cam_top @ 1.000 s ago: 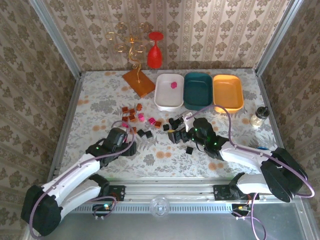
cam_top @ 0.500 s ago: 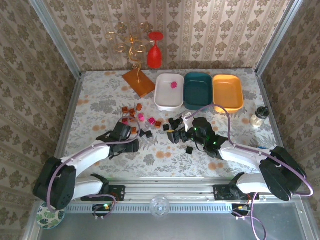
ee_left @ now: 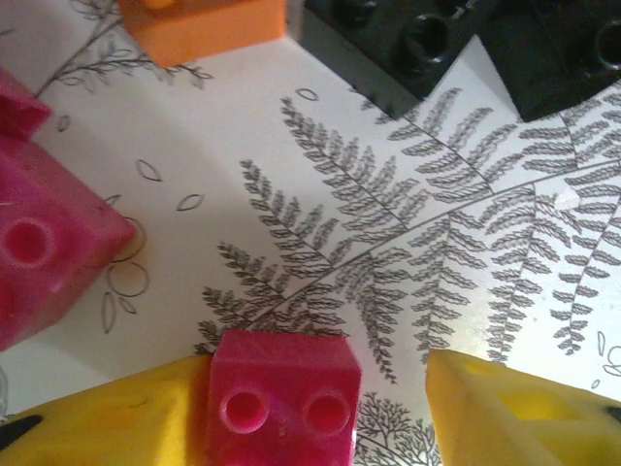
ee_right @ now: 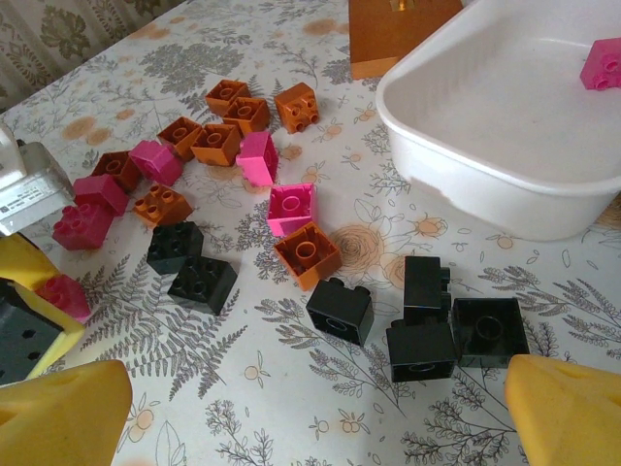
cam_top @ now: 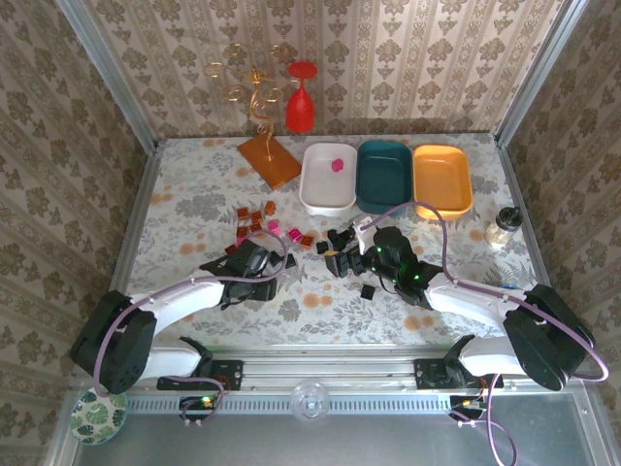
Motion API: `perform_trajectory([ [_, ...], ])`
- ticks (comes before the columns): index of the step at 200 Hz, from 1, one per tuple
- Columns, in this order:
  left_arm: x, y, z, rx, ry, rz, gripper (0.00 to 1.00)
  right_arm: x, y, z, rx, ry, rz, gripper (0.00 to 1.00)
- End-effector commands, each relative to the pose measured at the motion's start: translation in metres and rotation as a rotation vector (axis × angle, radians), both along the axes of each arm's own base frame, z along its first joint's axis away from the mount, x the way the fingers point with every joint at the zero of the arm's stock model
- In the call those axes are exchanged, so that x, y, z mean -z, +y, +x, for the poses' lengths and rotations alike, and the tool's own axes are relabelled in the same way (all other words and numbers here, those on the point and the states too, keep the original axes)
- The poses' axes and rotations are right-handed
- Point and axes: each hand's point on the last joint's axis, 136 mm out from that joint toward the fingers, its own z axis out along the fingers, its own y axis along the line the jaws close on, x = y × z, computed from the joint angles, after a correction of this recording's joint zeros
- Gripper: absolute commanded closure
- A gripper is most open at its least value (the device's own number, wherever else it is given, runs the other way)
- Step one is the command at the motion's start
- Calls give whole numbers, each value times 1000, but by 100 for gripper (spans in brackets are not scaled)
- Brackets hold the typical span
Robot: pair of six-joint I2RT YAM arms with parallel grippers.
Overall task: Sort the legos into containers by color
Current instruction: Pick up the lego from the bottom-left of the table, then place the lego in the container.
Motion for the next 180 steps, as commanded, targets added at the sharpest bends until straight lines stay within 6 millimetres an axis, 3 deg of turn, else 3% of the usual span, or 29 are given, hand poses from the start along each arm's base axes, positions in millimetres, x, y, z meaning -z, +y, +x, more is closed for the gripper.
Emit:
perform_trajectory([
  [1, 1, 0, 2, 1, 18, 30, 49, -13, 6, 0, -30, -41, 13, 0],
  [25, 4, -3, 3, 10, 29, 49, 57, -15, 5, 0, -27, -48, 11, 0],
  [49, -5, -10, 9, 7, -16, 36, 64, -16, 4, 1, -20, -51, 8, 0],
  [66, -25, -22, 16, 12, -82, -22, 68, -15, -1, 3, 10, -55, 1, 0],
  [86, -64, -43, 33, 9, -197, -147, 71, -19, -16, 8, 95, -84, -9, 0],
  [107, -105, -62, 56, 10, -326, -251, 73, -22, -42, 15, 231, -115, -30, 0],
  [127, -133, -80, 84, 23, -399, -270, 72, -26, -60, 18, 323, -136, -44, 0],
  [148, -154, -103, 116, 63, -456, -258, 72, -35, -60, 13, 300, -171, -15, 0],
  [180, -165, -137, 173, 107, -494, -233, 71, -46, -52, 7, 236, -236, 32, 0],
])
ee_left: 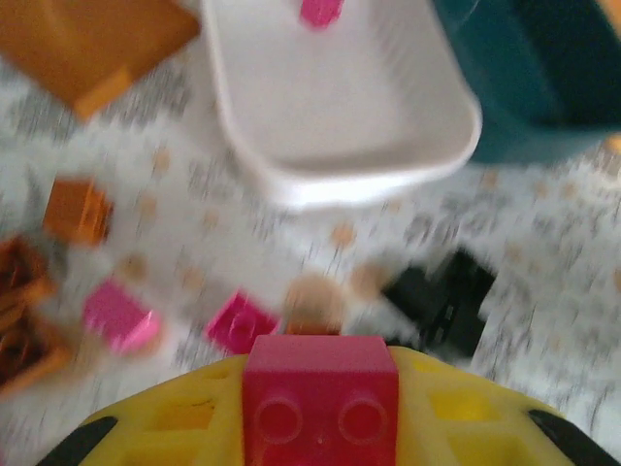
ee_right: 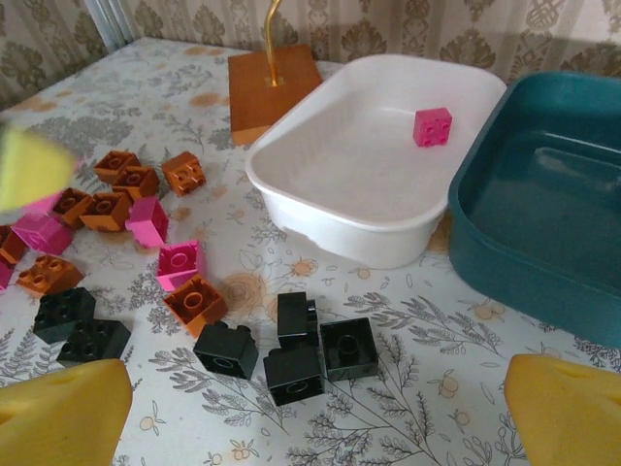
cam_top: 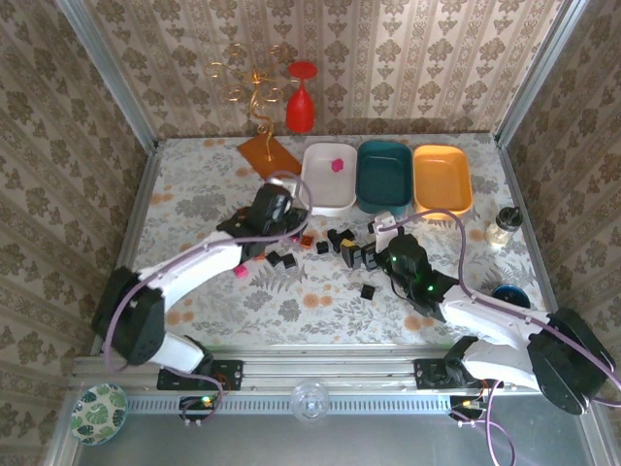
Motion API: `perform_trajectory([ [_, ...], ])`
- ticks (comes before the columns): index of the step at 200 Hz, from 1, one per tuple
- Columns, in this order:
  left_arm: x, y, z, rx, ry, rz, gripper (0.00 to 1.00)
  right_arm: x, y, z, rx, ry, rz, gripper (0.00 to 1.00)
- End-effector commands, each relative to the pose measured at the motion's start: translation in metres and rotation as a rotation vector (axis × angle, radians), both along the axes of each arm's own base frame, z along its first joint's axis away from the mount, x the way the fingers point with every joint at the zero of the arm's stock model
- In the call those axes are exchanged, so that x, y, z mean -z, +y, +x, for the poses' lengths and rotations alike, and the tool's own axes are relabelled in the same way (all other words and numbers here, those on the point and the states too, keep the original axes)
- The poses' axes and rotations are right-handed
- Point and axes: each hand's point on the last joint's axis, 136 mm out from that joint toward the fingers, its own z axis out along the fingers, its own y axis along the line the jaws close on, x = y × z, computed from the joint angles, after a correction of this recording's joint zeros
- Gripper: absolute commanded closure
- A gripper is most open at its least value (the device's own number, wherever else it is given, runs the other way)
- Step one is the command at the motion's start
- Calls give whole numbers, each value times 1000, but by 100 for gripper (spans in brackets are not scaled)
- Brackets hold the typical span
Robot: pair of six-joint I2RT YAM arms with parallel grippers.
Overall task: Sort the legos into containers by color
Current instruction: Place the lego in the container.
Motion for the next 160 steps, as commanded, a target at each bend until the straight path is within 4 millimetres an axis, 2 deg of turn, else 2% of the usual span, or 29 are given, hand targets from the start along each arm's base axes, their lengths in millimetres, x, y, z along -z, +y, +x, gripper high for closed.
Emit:
perform_trajectory([
  [1, -10, -18, 41, 31, -64, 32, 71, -19, 0, 2, -1, -86, 38, 0],
  [21, -3, -31, 77, 24, -57, 65, 71, -20, 1, 3, -5, -103, 36, 0],
  [49, 19, -47, 124, 19, -28, 102, 71, -19, 1, 5, 3, -116, 35, 0],
  [73, 34, -63, 157, 36, -10, 142, 69, -18, 0, 6, 9, -115, 31, 0],
  [99, 44, -67, 188, 18, -14, 219, 65, -17, -2, 6, 18, -111, 21, 0],
  [112, 47, -64, 198, 4, -6, 250, 61, -17, -3, 6, 25, -110, 18, 0],
  [132, 33, -63, 204, -2, -16, 267, 51, -18, -6, 7, 35, -111, 11, 0],
  [160, -1, -58, 185, 3, -41, 263, 33, -17, -7, 7, 40, -107, 5, 0],
])
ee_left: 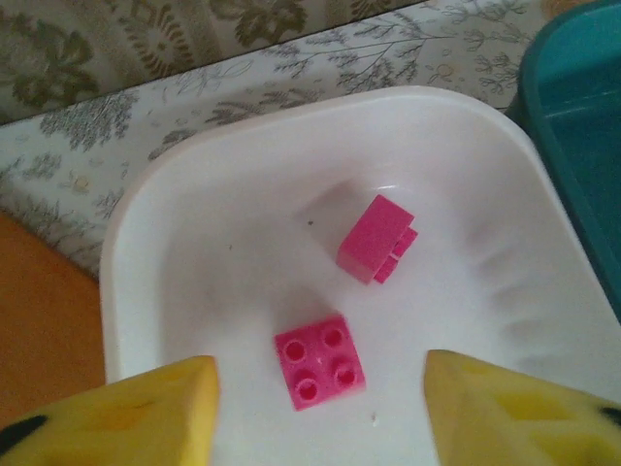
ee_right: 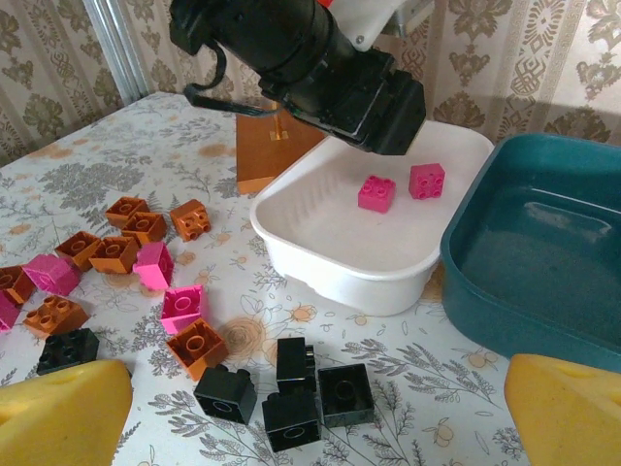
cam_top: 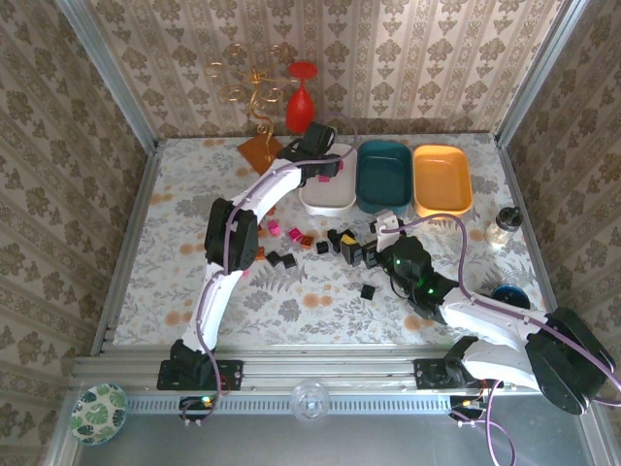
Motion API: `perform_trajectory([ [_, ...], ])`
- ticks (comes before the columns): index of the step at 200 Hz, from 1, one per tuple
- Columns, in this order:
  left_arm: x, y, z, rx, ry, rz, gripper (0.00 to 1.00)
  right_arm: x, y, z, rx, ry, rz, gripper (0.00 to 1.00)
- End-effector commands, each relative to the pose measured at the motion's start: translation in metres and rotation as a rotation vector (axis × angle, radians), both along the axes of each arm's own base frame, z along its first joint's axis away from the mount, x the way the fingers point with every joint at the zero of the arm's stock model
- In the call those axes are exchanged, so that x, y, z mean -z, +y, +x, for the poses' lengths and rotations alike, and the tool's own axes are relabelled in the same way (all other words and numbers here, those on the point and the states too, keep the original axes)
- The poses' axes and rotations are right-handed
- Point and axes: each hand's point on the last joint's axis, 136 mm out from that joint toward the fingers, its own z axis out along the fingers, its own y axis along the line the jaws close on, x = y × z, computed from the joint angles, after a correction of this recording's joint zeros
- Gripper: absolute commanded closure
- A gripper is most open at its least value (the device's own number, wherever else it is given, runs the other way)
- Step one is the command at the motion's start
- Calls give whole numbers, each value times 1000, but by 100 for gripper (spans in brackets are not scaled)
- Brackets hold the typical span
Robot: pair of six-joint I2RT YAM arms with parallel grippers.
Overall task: Sort the legos into containers by color
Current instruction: Place the lego in the container.
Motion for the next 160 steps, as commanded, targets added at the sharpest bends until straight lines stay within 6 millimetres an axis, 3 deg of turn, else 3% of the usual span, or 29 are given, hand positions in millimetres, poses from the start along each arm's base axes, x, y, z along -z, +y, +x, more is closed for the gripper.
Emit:
perform_trajectory([
  [1, -51, 16, -17, -4, -35, 26, 33, -2, -8, 2, 39, -17, -19, 0],
  [28, -76, 31, -71, 26, -48, -34, 29, -1, -8, 2, 41, -9, -25, 0],
  [43, -70, 51, -111, 32, -39, -62, 28, 0, -9, 1, 40, 5, -32, 0],
  [54, -68, 76, -139, -3, -33, -71, 28, 0, -8, 1, 38, 16, -34, 0],
  [87, -23, 173, -221, -200, 90, -43, 27, 4, -3, 1, 18, 37, -35, 0],
  [109, 1, 223, -268, -334, 136, -24, 25, 4, 14, -5, -74, 46, -31, 0],
  [133, 26, 245, -298, -400, 206, -57, 23, 7, 40, -16, -221, 60, -30, 0],
  [160, 47, 249, -304, -425, 270, -70, 22, 15, 66, -26, -334, 89, -52, 1],
])
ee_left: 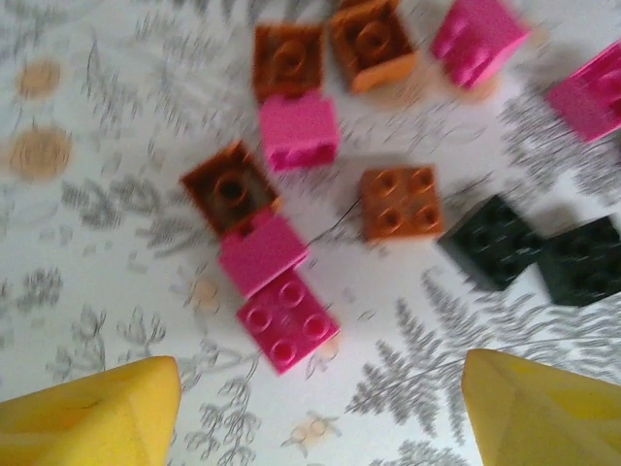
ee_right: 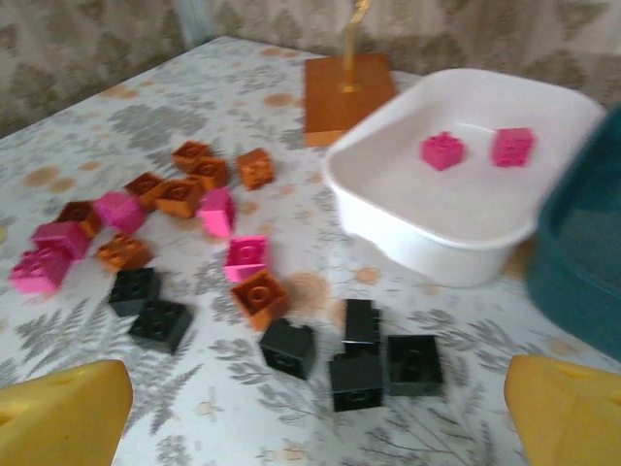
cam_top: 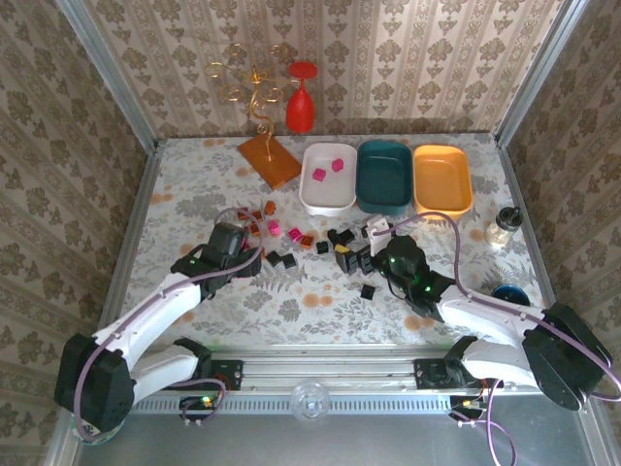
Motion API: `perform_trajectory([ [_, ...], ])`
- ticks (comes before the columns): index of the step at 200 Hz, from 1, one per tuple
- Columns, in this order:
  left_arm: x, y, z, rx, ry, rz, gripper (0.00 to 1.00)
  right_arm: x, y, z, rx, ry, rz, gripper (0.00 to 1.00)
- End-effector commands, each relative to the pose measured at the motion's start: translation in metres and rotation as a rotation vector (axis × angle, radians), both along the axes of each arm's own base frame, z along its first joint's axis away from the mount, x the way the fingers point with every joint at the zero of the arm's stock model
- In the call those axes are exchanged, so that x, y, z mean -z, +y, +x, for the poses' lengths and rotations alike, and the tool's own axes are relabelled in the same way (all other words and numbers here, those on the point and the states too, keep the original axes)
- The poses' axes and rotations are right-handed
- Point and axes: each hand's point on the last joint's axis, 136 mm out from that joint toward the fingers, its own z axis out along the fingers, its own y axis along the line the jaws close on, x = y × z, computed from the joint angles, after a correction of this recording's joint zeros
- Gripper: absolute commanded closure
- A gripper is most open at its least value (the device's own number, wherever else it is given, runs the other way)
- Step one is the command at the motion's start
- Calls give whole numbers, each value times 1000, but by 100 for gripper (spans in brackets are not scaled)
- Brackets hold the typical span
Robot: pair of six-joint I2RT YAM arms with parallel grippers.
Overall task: Sort the legos into containers by color
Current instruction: Pick up the lego from the middle-left of the table.
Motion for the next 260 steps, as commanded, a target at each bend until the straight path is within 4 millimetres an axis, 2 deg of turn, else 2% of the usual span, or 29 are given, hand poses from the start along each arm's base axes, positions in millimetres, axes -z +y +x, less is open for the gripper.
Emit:
perform_trajectory([
  [1, 13, 4, -4, -71, 51, -45, 22, -2, 31, -12, -149, 8, -9, 1],
  [24, 22, -3, 4, -68, 68, -73, 21, 3, 37, -12, -161, 19, -37, 1],
  [61, 41, -12, 16, -53, 106, -60, 23, 2, 34, -11, -146, 16, -45, 0],
  [65, 43, -6, 19, -73, 113, -55, 23, 1, 34, -11, -142, 14, -45, 0],
  [119, 62, -9, 30, -76, 139, -46, 33, 3, 32, -9, -126, 21, -56, 0],
  [142, 65, -12, 32, -72, 139, -57, 41, 4, 31, -8, -120, 24, -60, 0],
  [182, 61, -13, 33, -61, 120, -45, 56, 8, 30, -5, -109, 33, -74, 0],
  [213, 51, -9, 37, -60, 76, -7, 62, 10, 30, -4, -105, 36, -78, 0],
  [216, 50, -16, 34, -34, 75, -5, 62, 10, 30, -4, -104, 36, -79, 0],
  [241, 39, -25, 33, -1, 49, 12, 66, 9, 29, -4, -94, 35, -82, 0],
  [260, 11, -47, 34, 56, -28, 7, 66, 7, 22, -1, -56, 25, -85, 0],
])
